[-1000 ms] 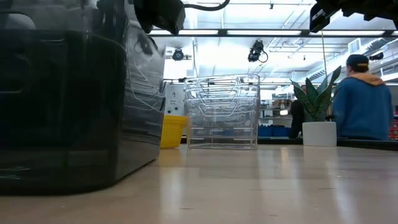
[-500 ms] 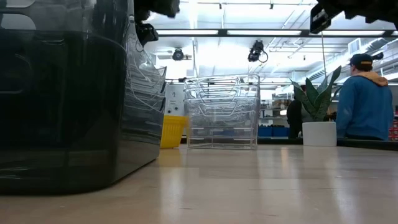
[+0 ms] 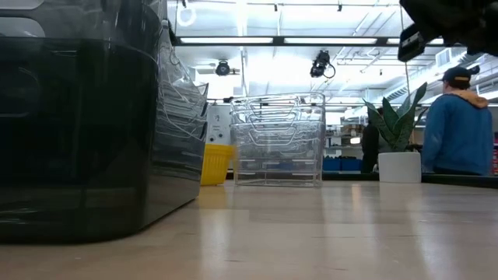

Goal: Stack baskets by color
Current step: Return to Home Position

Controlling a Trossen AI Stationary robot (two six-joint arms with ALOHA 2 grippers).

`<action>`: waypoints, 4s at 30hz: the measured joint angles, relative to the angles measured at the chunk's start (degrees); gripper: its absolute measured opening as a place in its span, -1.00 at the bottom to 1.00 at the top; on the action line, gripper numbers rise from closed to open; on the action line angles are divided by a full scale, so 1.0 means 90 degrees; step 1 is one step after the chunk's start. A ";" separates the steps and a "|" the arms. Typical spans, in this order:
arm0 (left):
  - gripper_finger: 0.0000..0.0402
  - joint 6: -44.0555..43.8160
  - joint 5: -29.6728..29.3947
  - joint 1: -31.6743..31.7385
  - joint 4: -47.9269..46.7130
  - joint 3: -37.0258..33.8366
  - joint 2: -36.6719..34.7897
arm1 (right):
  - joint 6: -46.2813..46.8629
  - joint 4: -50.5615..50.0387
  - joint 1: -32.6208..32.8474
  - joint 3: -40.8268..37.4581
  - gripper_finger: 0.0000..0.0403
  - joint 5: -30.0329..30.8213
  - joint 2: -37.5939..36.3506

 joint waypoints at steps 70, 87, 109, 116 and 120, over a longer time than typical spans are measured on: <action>-0.42 0.1828 0.0221 -0.0291 0.5626 -0.7022 -0.8196 | 0.0306 0.0015 -0.0554 -0.0425 -0.92 -0.0095 -0.0447; -0.42 -0.0298 0.0216 -0.0291 0.5519 -0.7025 -0.8179 | 0.0306 0.0017 -0.0554 -0.0425 -0.92 -0.0095 -0.0447; -0.42 -0.0301 0.0216 -0.0291 0.5524 -0.7027 -0.8179 | 0.0306 0.0017 -0.0554 -0.0425 -0.92 -0.0095 -0.0447; -0.42 -0.0303 0.0216 -0.0291 0.5524 -0.7027 -0.8179 | 0.0306 0.0017 -0.0554 -0.0425 -0.92 -0.0095 -0.0447; -0.42 -0.0302 0.0213 -0.0291 0.5524 -0.7027 -0.8179 | 0.0306 0.0017 -0.0554 -0.0425 -0.92 -0.0095 -0.0446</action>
